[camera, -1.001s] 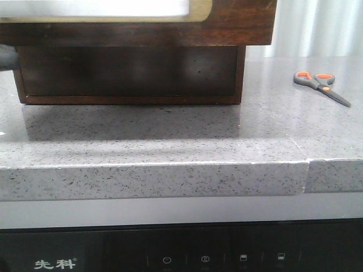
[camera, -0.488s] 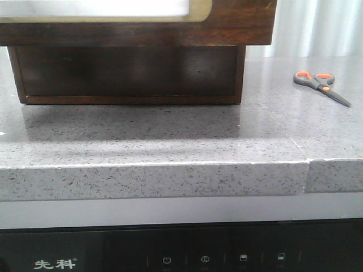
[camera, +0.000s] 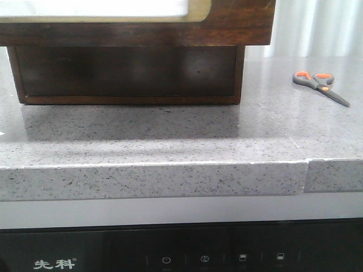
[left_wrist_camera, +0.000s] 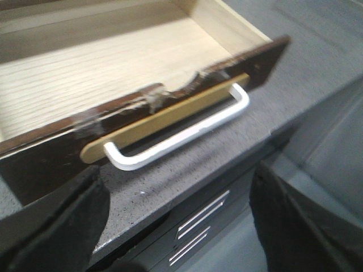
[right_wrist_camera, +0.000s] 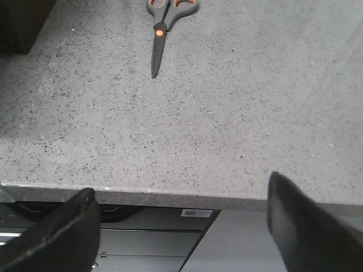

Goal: Put scissors in drawer with both arms
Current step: 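Release the drawer handle and raise the left gripper away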

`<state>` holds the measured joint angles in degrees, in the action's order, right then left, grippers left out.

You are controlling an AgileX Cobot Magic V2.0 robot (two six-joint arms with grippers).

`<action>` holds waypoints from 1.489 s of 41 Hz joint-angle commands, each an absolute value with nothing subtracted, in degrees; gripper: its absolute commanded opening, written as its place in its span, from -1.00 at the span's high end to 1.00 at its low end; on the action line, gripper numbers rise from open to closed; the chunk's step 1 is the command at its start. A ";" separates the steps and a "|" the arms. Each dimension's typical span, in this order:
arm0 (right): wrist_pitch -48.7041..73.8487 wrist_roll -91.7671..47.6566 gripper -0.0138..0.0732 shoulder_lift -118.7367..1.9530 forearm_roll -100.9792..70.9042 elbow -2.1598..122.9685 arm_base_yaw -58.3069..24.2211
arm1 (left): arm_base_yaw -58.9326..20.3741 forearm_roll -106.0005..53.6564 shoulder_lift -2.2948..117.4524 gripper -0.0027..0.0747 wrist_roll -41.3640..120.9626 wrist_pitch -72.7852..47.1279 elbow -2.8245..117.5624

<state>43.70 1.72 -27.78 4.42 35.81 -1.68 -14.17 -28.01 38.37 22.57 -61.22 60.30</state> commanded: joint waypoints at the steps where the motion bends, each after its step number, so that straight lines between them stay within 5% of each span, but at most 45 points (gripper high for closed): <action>1: 39.92 1.15 -0.73 -28.55 5.34 37.72 -1.92 | -21.70 -22.97 38.32 -0.40 21.36 -55.16 62.22; 9: 39.92 1.15 -0.73 -28.55 5.34 37.72 -1.92 | -29.82 -1.13 38.32 -0.40 5.83 -52.43 62.22; 21: 40.92 1.15 -0.73 -32.14 5.34 39.72 -1.92 | -35.76 0.00 38.32 -0.40 3.23 -52.22 62.22; 54: 47.24 1.15 -0.72 -80.85 1.89 73.03 -1.49 | -37.47 0.00 38.32 -0.40 3.33 -51.28 62.22; 61: 51.30 1.00 -0.49 -89.36 -0.40 81.10 1.08 | -37.47 0.00 38.32 -0.40 3.33 -51.28 62.22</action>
